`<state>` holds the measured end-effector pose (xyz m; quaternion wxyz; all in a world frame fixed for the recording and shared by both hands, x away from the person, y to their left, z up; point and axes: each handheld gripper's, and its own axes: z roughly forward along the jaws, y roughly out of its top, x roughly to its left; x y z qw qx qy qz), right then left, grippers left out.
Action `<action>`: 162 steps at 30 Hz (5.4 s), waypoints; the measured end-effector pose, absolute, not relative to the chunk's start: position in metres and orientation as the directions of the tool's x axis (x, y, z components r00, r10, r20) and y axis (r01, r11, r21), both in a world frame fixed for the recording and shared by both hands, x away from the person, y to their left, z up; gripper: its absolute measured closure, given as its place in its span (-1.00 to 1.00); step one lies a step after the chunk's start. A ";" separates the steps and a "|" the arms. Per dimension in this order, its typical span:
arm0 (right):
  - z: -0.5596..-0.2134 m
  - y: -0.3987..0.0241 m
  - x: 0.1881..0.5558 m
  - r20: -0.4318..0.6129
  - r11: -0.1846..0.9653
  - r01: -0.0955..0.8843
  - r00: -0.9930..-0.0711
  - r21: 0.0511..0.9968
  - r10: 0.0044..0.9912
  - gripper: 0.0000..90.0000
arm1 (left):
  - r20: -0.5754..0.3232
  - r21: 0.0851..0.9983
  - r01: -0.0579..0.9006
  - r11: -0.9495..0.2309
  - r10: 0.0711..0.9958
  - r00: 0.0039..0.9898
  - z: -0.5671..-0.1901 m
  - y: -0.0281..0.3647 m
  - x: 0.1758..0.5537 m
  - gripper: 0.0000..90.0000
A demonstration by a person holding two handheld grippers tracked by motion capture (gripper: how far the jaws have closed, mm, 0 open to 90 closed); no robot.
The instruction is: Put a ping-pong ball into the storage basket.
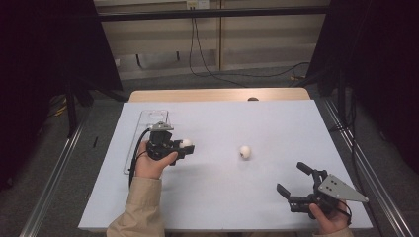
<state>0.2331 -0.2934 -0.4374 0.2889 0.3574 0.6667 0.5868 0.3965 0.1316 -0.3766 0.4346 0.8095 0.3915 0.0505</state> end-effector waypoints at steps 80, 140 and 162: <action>-0.438 -0.293 0.233 0.030 0.060 0.136 -0.581 0.989 0.813 -0.95 | -0.250 0.753 0.603 -0.264 0.732 0.633 -0.370 0.168 0.399 0.13; -0.438 -0.292 0.233 0.034 0.058 0.140 -0.582 0.988 0.812 -0.95 | -0.203 0.766 0.593 -0.249 0.781 0.590 -0.366 0.194 0.398 0.13; -0.438 -0.292 0.233 0.034 0.059 0.139 -0.582 0.989 0.812 -0.95 | -0.204 0.764 0.600 -0.238 0.794 0.573 -0.367 0.201 0.397 0.13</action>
